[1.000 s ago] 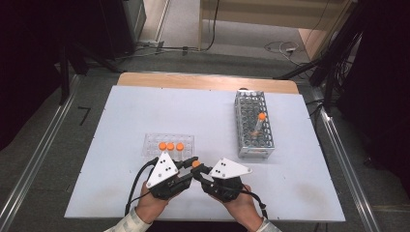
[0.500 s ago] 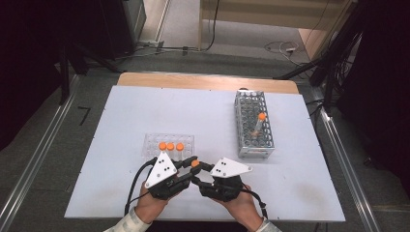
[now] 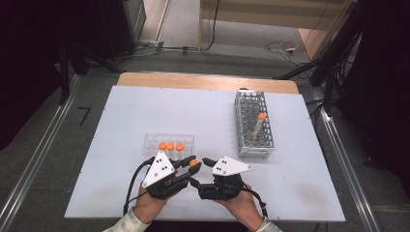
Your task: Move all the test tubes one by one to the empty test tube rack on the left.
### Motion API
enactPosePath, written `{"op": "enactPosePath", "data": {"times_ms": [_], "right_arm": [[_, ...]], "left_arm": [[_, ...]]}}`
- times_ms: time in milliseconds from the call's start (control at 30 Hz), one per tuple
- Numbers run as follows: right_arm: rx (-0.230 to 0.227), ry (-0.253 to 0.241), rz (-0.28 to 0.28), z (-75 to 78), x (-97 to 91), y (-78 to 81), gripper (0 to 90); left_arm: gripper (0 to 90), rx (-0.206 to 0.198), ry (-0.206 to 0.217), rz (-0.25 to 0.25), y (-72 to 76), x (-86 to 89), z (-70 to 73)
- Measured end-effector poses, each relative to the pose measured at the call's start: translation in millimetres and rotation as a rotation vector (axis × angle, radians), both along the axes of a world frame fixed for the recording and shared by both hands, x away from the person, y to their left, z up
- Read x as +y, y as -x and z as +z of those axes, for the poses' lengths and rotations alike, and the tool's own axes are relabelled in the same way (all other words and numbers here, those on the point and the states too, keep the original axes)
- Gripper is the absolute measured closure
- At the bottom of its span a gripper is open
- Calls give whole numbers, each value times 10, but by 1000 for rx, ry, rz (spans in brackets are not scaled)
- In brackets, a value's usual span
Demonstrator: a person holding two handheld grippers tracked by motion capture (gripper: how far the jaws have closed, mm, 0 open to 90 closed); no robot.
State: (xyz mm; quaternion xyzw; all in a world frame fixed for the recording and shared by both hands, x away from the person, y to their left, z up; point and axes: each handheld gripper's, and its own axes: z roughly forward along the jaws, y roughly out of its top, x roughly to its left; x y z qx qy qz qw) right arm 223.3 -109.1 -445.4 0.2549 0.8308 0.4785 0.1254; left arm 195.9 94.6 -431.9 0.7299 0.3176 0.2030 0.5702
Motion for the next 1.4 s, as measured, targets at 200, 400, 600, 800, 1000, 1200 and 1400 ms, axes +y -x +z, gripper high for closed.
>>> {"op": "enactPosePath", "data": {"times_ms": [200, 400, 600, 800, 1000, 1200, 1400], "right_arm": [[5, 1, -11, -11, -30, -15, 247], [10, 2, -25, -16, -52, -24, 242], [8, 3, -31, -13, -69, -31, 237], [8, 1, -41, -14, -96, -52, 237], [12, 9, -55, -34, -140, -54, 237], [14, 8, -66, -35, -176, -67, 237], [16, 8, -78, -38, -214, -79, 237]], "left_arm": [[701, 2, 7, 28, -4, 71, 33], [701, 5, 14, 45, -7, 130, 66], [701, 15, 11, 74, -10, 188, 115], [701, 13, 4, 116, -18, 282, 167], [701, 9, 12, 144, -30, 381, 216], [701, 10, 14, 165, -40, 449, 254], [701, 11, 20, 181, -44, 539, 309]]}}
